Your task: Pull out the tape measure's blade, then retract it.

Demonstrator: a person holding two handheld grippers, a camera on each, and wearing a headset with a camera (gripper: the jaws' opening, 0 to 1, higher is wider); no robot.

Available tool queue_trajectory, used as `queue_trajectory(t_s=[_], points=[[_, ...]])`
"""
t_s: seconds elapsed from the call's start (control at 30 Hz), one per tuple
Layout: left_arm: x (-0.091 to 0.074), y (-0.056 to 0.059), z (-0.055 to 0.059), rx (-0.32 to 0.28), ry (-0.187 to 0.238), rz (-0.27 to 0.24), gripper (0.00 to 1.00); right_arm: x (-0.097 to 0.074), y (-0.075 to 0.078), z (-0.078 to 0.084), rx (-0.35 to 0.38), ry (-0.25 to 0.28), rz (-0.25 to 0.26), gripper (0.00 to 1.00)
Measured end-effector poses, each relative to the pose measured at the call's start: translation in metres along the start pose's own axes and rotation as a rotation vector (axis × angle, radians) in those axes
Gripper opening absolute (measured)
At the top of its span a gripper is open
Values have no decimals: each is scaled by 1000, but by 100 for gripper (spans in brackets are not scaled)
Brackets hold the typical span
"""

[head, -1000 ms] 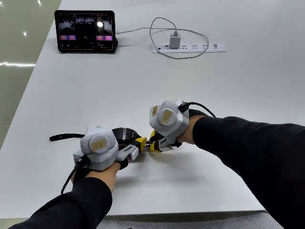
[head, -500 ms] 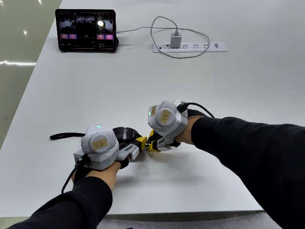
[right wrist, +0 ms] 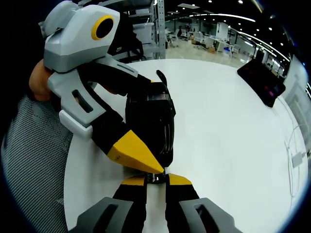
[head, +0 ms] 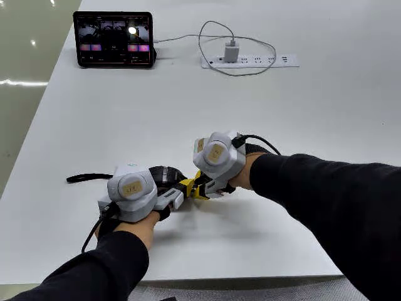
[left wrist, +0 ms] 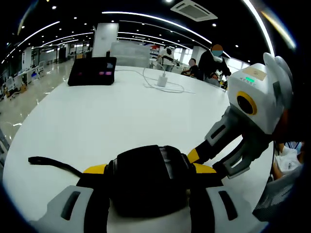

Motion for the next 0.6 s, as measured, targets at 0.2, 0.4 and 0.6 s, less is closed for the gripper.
queue_trajectory(t_s=[0.2, 0.4, 0.6], points=[[1, 0, 0, 10, -1, -3, 63, 0, 0, -1, 57, 7, 10, 11], [2, 0, 0, 1, -2, 6, 65, 1, 0, -1, 62, 7, 39, 12], [2, 2, 0, 59, -31, 23, 65, -4, -1, 1, 61, 6, 52, 14]])
Point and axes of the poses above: the centre of the closed fingertips' face, and the gripper's own axes: x roughly forward along the fingers, y roughly to its right, z roughly out of its underside, the point moved 1 cm from there along -x, roughly backward along the fingers, and after that the axes turned 10 degrees about z, right-handed, at the moved point
